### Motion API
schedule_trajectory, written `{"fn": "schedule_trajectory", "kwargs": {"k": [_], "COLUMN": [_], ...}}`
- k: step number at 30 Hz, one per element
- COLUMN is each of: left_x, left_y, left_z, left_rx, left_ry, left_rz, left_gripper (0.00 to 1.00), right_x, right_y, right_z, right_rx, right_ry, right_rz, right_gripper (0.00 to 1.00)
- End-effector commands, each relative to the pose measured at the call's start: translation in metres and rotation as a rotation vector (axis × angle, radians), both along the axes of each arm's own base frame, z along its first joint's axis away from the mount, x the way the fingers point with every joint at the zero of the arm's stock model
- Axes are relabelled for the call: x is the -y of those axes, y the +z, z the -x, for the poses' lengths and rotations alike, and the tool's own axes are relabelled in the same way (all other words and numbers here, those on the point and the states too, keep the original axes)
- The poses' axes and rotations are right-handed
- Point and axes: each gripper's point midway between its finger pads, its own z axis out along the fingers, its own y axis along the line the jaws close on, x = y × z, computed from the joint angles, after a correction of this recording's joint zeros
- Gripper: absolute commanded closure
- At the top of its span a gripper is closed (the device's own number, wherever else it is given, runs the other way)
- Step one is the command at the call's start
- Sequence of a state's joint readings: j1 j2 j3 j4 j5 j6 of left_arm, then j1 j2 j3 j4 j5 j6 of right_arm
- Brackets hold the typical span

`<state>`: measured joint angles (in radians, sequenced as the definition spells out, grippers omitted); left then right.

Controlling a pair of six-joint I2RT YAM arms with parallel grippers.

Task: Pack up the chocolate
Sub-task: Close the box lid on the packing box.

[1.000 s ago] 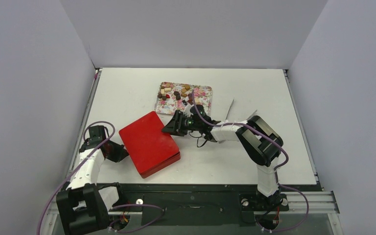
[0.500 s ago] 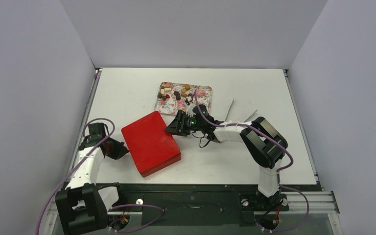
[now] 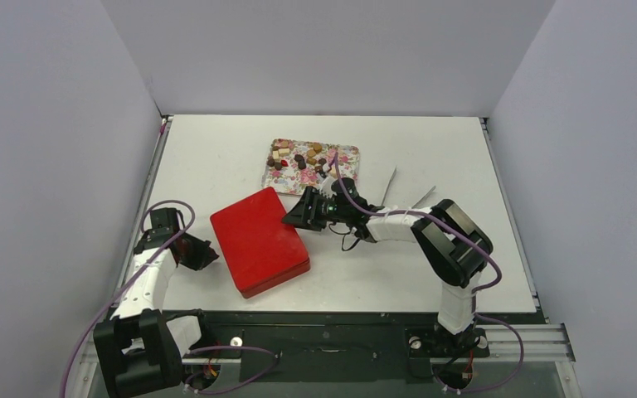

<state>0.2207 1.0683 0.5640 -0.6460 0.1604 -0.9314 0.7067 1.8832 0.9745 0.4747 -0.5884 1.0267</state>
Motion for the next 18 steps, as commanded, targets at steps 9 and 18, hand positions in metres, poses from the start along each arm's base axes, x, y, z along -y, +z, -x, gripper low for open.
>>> {"fn": "schedule_trajectory", "kwargs": {"k": [9, 18], "left_x": [-0.002, -0.001], "left_y": [0.013, 0.013], "left_z": [-0.018, -0.02], "left_rx": [0.056, 0.057], "left_ry": [-0.014, -0.017], "left_rz": [-0.022, -0.022], "left_gripper": [1.0, 1.0], "right_x": [0.02, 0.023], "right_y": [-0.005, 0.006], "right_z": [-0.009, -0.011], "right_rx": [0.07, 0.087], "right_ry": [-0.051, -0.053], "right_rz": [0.077, 0.069], "right_gripper": [0.48, 0.47]}}
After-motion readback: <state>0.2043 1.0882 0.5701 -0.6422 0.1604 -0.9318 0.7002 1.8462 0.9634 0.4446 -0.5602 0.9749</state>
